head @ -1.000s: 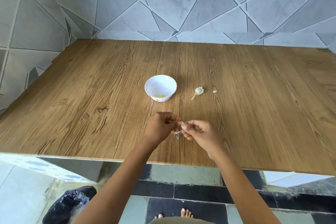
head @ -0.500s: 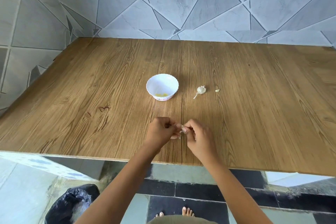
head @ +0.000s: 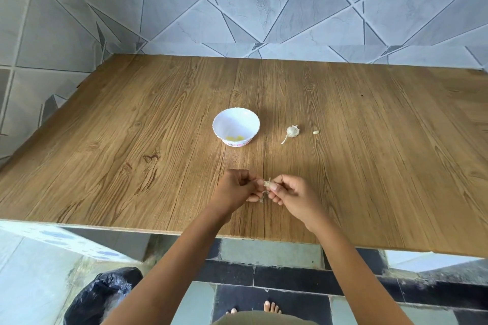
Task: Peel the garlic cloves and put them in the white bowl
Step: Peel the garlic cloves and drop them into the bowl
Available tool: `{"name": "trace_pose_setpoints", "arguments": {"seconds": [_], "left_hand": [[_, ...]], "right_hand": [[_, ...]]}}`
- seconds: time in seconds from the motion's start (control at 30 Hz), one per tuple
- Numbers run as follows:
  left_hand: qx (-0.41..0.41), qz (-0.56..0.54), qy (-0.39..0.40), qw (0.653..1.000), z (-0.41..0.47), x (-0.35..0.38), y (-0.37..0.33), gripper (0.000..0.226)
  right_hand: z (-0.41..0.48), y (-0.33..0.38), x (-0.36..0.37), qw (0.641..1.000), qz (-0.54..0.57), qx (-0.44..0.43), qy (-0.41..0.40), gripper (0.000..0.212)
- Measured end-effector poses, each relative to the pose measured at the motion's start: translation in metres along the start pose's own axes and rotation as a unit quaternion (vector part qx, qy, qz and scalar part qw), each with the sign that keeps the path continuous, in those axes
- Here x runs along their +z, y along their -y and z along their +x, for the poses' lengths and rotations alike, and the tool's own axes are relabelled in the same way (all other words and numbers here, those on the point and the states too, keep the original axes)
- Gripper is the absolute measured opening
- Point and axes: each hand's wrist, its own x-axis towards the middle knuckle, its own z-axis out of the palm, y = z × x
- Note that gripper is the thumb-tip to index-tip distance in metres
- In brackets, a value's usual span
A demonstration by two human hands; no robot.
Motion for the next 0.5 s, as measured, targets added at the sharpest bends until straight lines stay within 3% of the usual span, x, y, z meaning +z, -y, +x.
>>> {"name": "trace_pose_setpoints", "arguments": {"seconds": [0.13,0.5], "left_hand": [[-0.026,-0.001,0.014,1.000,0.003,-0.004,-0.002,0.008],[0.007,-0.007,-0.014,1.000,0.001,-0.012,-0.005,0.006]], "right_hand": [[0.000,-0.002,0.000,0.998,-0.047,-0.035,0.006,0.017],[0.000,-0.004,0.005,0.997,0.038,-0.035,-0.049,0.016]]}}
